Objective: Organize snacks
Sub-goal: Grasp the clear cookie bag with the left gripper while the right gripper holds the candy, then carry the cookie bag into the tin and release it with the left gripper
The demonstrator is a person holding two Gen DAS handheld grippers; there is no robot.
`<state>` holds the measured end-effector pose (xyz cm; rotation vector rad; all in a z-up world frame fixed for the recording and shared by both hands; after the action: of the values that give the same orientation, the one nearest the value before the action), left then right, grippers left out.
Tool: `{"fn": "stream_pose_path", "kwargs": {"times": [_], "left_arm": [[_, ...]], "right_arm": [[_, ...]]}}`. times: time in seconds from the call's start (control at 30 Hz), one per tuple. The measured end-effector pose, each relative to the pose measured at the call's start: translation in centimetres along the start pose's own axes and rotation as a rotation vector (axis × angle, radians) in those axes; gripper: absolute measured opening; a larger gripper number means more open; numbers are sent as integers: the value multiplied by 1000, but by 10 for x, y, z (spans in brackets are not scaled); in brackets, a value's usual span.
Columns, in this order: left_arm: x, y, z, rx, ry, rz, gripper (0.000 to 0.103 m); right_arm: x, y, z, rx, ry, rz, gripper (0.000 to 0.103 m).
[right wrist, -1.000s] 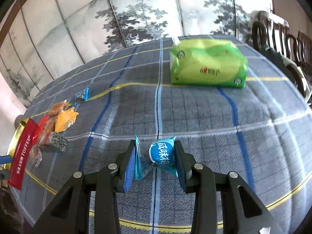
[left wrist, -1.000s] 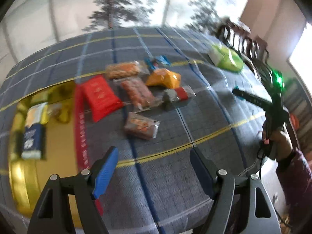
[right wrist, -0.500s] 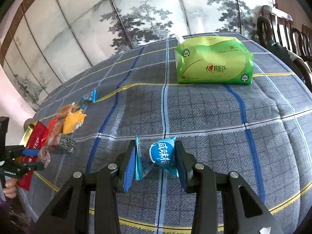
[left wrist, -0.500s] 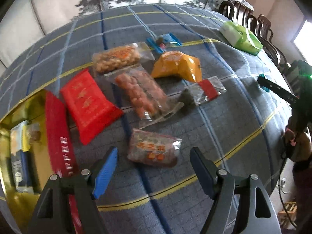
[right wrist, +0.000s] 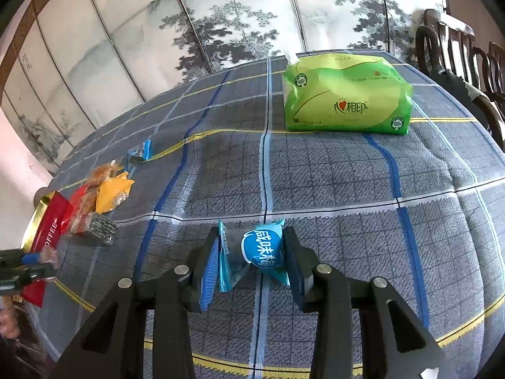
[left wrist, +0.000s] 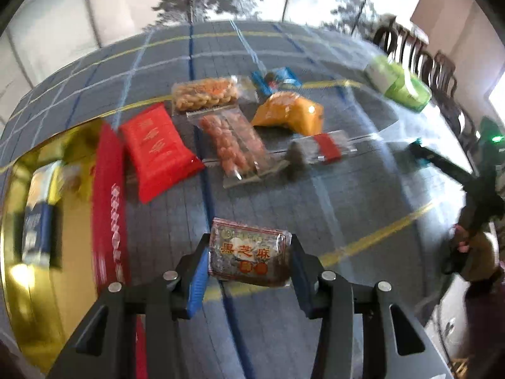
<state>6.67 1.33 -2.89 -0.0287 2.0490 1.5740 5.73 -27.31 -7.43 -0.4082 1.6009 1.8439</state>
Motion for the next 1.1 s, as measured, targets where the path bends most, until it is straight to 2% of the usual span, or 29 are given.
{"fn": "stream_pose_path", "kwargs": {"times": [0.2, 0.47, 0.73, 1.1], "left_arm": [[20, 53, -11, -107, 11, -112, 46], [33, 97, 1, -186, 29, -184, 46], [45, 112, 34, -261, 86, -214, 46], [54, 107, 83, -350, 155, -205, 46]], "right_arm": [[0, 0, 4, 26, 18, 3, 36], [1, -2, 14, 78, 51, 7, 36], [2, -3, 23, 118, 80, 10, 36], [3, -4, 30, 139, 95, 12, 37]]}}
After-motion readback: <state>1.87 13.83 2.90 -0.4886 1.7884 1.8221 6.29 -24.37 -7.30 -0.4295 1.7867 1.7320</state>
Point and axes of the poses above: each gripper's, at about its wrist camera, not at the fingertips, and y roughly against the way its jaws point, z to its left, x to its underside, the point moved 1 cm from there along -y, roughly the way its jaws point, and after that the axes turned 4 degrees about x, right-handed, at the moved point
